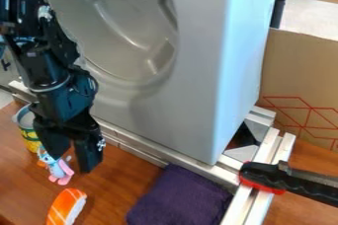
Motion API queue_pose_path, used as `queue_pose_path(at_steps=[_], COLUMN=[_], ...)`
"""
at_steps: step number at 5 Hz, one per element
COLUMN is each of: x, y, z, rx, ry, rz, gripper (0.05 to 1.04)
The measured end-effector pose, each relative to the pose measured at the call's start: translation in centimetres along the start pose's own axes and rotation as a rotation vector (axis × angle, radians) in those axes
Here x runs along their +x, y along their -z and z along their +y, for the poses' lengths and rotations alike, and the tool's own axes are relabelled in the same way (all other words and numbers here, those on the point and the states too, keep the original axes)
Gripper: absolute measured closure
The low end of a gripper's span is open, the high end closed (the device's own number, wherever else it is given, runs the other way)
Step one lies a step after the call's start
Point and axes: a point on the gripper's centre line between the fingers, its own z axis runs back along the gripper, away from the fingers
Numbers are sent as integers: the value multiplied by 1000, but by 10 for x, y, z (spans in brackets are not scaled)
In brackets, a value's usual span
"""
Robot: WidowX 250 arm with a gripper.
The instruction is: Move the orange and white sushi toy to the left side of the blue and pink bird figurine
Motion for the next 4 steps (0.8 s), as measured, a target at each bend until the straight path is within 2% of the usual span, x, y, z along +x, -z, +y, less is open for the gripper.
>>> queue_pose_path(at_steps=[1,2,3,4], x=[-3,-16,-19,-25], y=[4,18,24,32], z=[0,-2,-4,-3], rx=[-3,62,89,142], ry=[-10,-42,-20,-56], rz=[20,95,123,134], gripper=[83,83,83,83])
